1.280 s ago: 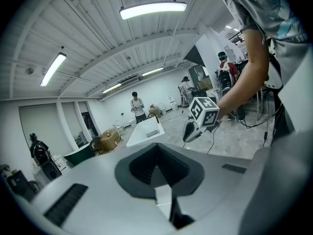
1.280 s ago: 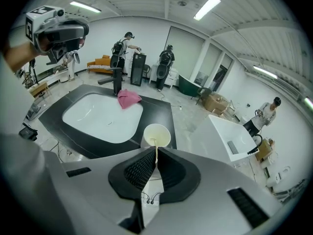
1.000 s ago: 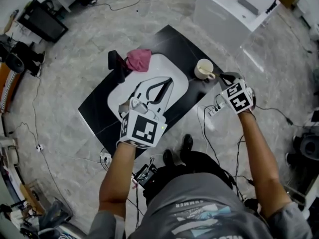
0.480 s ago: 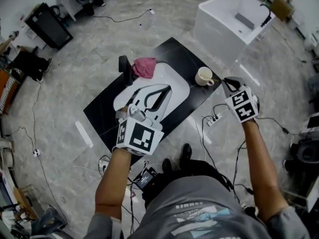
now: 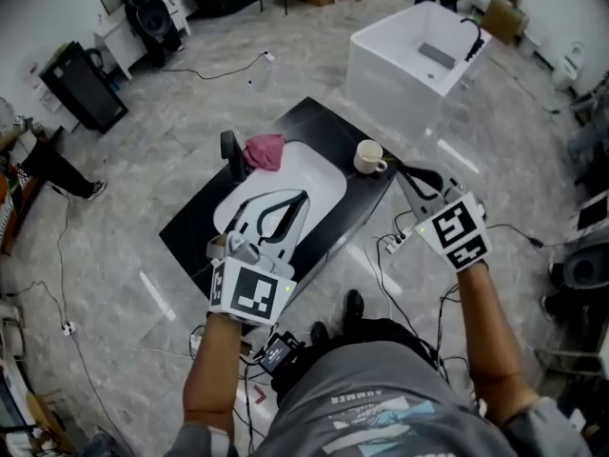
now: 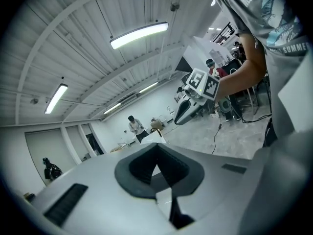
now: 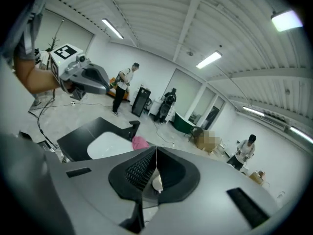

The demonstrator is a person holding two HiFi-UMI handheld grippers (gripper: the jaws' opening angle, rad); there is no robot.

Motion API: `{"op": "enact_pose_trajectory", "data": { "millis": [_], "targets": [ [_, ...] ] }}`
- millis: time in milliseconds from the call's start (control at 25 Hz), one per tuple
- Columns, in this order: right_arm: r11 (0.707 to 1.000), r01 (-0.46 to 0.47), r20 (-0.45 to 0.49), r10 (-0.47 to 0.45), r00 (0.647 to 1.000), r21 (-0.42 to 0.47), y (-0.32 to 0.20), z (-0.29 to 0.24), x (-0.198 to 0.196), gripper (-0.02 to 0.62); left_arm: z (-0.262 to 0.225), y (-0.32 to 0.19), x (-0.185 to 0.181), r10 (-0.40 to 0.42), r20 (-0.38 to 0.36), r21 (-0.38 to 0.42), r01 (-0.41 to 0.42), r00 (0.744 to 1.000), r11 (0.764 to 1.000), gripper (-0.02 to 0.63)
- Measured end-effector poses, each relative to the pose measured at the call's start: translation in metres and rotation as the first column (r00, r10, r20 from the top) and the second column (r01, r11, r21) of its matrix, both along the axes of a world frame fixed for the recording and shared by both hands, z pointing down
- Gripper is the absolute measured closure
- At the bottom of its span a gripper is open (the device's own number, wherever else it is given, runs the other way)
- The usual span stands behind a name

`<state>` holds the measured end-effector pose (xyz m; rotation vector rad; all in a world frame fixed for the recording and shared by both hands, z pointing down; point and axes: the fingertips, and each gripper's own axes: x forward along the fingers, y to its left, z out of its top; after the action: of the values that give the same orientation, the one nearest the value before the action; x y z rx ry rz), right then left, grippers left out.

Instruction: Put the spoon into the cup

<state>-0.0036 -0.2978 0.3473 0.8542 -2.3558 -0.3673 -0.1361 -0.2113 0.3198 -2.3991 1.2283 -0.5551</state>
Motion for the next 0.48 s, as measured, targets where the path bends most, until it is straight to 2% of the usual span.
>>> {"op": "enact_pose_trajectory", "data": {
  "millis": [80, 200, 480],
  "targets": [
    [0.999, 0.044, 0.037, -0.045, 0.998, 0.027, 0.028, -0.02, -0.011, 0.565, -0.004, 0.011, 0.001, 0.008, -0.011, 0.013, -0.008, 1.0, 1.0, 0.604],
    [0.995, 0.076, 0.067, -0.08, 0.995, 0.063, 0.066, -0.042, -0.021, 0.566, -0.014, 0.03, 0.002, 0.019, 0.011, 0.032, -0.019, 1.0, 0.999, 0.604],
    [0.987, 0.11, 0.058, -0.118, 0.991, 0.114, 0.129, -0.071, -0.023, 0.566, -0.033, 0.071, 0.011, 0.049, 0.035, 0.077, -0.052, 0.998, 0.996, 0.604]
  ]
}}
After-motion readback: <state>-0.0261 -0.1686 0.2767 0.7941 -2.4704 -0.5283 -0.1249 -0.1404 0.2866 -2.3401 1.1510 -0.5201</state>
